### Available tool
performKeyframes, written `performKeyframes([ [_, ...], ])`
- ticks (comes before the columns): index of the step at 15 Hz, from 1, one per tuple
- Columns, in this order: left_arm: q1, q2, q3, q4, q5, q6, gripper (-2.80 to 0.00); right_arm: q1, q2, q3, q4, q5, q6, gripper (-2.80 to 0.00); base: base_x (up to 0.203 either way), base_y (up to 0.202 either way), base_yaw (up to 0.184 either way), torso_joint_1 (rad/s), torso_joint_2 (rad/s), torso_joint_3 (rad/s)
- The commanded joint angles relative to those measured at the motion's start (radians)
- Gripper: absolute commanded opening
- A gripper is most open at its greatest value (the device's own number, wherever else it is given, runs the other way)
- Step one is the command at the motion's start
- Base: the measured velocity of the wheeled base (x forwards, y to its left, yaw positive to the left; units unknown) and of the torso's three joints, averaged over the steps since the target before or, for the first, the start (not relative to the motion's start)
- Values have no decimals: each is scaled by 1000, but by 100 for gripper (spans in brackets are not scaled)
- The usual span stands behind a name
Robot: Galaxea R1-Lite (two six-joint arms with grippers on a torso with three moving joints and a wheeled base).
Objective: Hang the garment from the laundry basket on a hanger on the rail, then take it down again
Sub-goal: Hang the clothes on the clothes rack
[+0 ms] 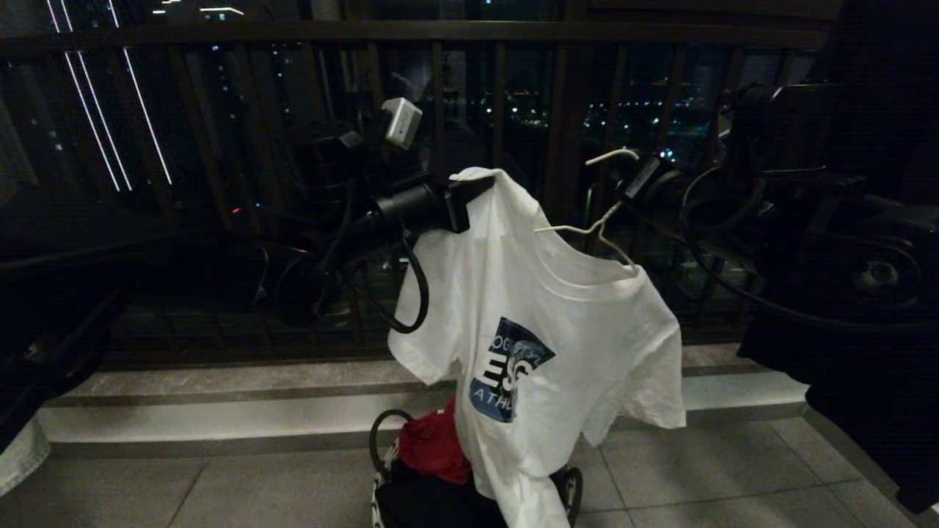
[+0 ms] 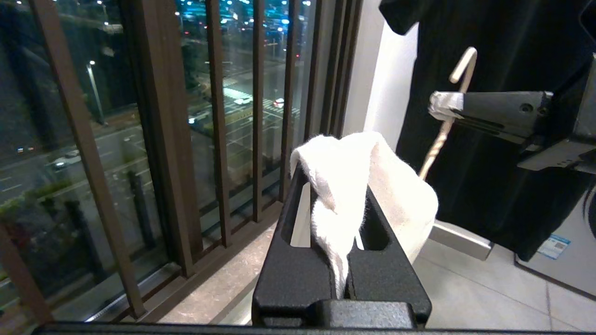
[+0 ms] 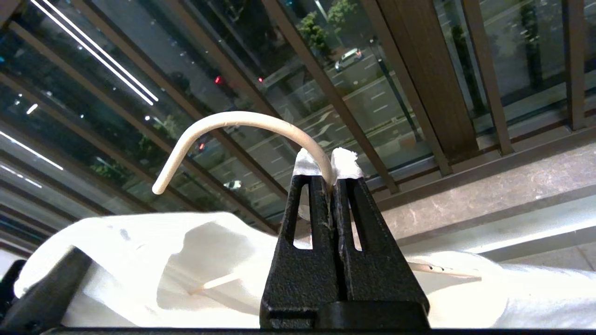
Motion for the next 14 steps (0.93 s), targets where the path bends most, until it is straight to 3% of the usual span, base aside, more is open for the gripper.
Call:
performKeyframes([
  [1,-3,4,7,-5,-4,12,-280,-1,-1,-1,-4,-3,3,-280,0,0,0,0,0,0],
  [6,-4,15,15,-3,-6,39,-280,-3,-4,-3,-5,-6,0,-280,0,0,0,0,0,0],
  [7,-4,15,16,-1,-6,46,0,-3,-6,-3,-5,-8,0,-280,0,0,0,0,0,0],
  [14,1,-33,23,66,-8,80,0,-35,-5,-12,-7,-6,-5,-280,0,0,0,0,0,0],
])
